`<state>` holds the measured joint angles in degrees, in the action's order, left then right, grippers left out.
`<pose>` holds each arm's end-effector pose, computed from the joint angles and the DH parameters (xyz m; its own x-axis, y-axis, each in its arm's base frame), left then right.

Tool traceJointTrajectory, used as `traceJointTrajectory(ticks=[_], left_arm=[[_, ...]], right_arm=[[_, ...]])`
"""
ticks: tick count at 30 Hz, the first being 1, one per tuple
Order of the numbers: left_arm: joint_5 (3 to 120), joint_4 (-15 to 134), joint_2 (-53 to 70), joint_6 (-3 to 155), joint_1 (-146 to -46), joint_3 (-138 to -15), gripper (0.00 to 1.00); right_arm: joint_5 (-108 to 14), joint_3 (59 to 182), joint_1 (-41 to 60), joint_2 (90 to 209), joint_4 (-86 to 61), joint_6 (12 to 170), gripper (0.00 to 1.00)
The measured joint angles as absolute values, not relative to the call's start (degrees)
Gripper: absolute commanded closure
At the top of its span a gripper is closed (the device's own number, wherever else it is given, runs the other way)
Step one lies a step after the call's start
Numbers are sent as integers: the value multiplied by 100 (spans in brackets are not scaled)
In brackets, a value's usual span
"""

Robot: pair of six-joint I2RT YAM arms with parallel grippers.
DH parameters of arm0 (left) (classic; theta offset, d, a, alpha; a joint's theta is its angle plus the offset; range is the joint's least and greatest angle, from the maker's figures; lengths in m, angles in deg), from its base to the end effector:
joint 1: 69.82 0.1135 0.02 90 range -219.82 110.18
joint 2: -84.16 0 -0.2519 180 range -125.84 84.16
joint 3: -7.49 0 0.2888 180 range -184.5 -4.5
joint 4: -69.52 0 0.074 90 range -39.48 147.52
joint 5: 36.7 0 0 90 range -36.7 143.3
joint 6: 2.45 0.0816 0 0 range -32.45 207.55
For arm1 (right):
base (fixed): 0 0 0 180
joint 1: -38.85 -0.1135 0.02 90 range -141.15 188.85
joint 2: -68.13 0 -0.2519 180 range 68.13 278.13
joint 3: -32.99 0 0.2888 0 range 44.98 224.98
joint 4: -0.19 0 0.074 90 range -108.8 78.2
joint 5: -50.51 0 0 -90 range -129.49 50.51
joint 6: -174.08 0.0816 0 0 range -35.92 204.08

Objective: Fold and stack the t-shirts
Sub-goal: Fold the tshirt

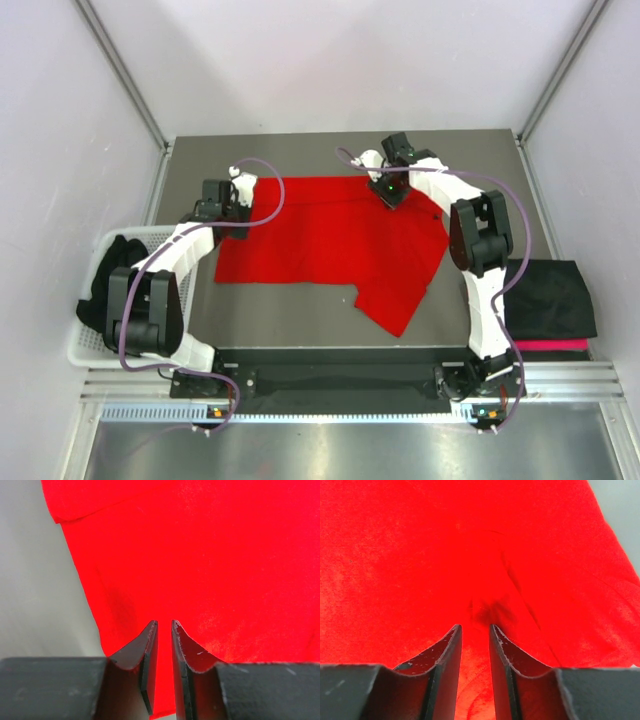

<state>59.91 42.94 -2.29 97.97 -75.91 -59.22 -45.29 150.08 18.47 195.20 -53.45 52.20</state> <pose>0.3802 -0.0500 0.1552 -0.6739 0.2526 -0.6943 0.3115 0.9493 0.0430 0.4895 0.1906 0.1254 -0.5079 -0.7492 -0.4251 -0.7735 0.6139 -0.1578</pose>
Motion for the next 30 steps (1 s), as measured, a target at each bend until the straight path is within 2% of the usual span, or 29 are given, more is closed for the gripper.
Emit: traceJointTrajectory(ticks=[17, 19, 22, 30], left_arm=[[5991, 4298, -238, 9797, -7591, -5911, 78], [5989, 4300, -238, 9797, -7591, -5908, 78], [5989, 4320, -247, 9797, -7591, -5889, 78], [5991, 4374, -264, 9797, -7591, -5858, 78]], right_arm=[[-4512, 15003, 1847, 19699, -5347, 5222, 70], [-4501, 15045, 1847, 19751, -5365, 5231, 71], [-4490, 15095, 1849, 19786, -5363, 5235, 79], [-4438, 15115, 1849, 19797, -5352, 5259, 78]])
